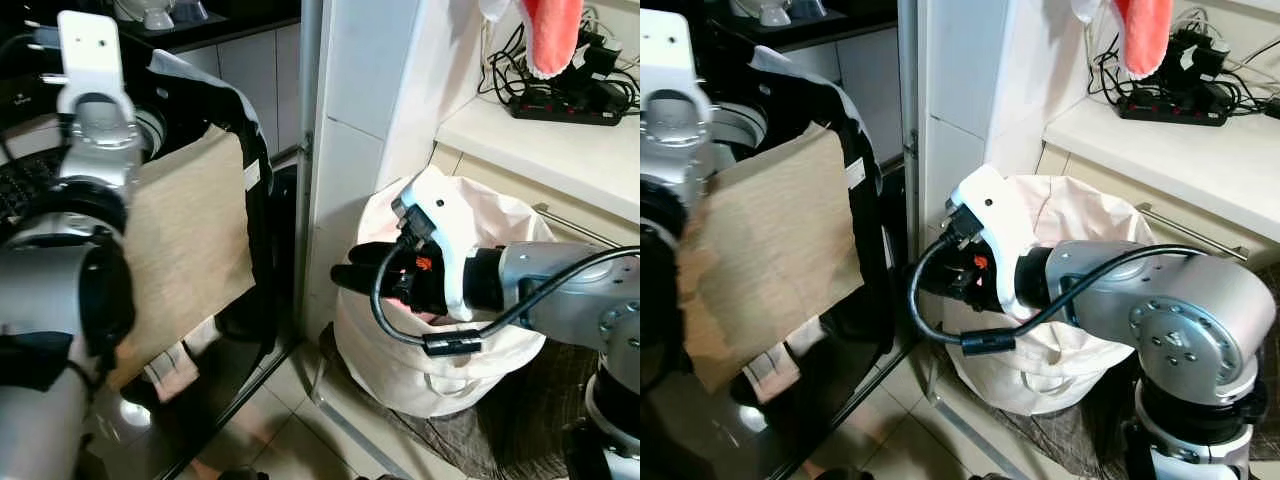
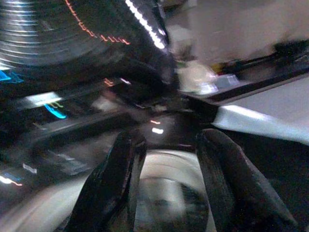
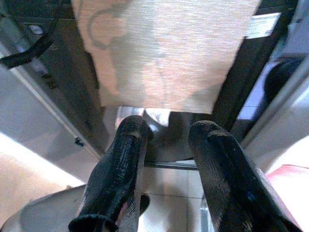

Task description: Clothes washing

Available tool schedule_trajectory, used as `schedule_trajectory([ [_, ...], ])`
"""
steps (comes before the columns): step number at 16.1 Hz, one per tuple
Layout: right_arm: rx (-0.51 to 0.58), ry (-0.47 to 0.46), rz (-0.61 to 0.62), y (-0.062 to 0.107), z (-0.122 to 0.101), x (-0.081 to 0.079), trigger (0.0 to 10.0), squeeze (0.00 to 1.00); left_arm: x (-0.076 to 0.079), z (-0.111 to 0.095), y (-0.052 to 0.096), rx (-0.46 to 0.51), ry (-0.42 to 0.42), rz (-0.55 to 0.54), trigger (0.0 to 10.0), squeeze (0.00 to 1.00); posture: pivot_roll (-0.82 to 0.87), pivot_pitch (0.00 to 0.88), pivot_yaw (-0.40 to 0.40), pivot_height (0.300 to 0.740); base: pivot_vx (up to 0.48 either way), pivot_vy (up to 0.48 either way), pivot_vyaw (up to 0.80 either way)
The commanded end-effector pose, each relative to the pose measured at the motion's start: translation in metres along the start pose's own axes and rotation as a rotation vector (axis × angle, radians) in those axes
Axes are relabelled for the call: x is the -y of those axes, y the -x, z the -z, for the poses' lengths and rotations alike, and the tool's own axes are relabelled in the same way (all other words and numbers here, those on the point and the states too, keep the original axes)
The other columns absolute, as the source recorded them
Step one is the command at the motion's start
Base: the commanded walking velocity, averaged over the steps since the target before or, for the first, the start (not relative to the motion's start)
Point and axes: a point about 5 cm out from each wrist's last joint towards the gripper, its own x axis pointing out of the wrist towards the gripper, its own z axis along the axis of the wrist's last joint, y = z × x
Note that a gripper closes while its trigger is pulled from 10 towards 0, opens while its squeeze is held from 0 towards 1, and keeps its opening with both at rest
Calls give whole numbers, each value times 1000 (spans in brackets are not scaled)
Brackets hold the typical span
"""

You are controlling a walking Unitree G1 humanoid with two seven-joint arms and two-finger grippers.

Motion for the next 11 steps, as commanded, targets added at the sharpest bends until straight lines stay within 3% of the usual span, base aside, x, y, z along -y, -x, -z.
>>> schedule_trajectory([
  [1,30,-24,93,-3,0,9,10000,0,26,-6,5,13,112,161,10000,0,-197,0,42,740,0,0,0],
  [3,127,-48,303,-6,6,20,10000,0,73,20,28,-28,154,412,10000,0,-189,0,106,740,0,0,0],
  [4,159,-32,381,-6,7,24,10000,0,81,30,34,-61,170,465,10000,0,-191,0,112,740,0,0,0],
  [5,197,-13,519,-4,11,31,10000,0,90,50,46,-137,240,536,10000,0,-191,0,130,740,0,0,0],
  [8,215,12,697,1,28,40,10000,0,91,82,69,-213,324,594,10000,0,-179,0,138,740,0,0,0],
  [9,246,-41,743,5,41,42,10000,0,84,93,88,-245,335,576,10000,0,-137,0,124,740,0,0,0],
  [10,263,-76,738,6,46,42,10000,0,80,91,100,-200,318,596,10000,0,-122,0,115,740,0,0,0],
  [11,263,-76,738,6,46,42,10000,0,80,91,100,-200,318,596,10000,0,-122,0,115,740,0,0,0],
])
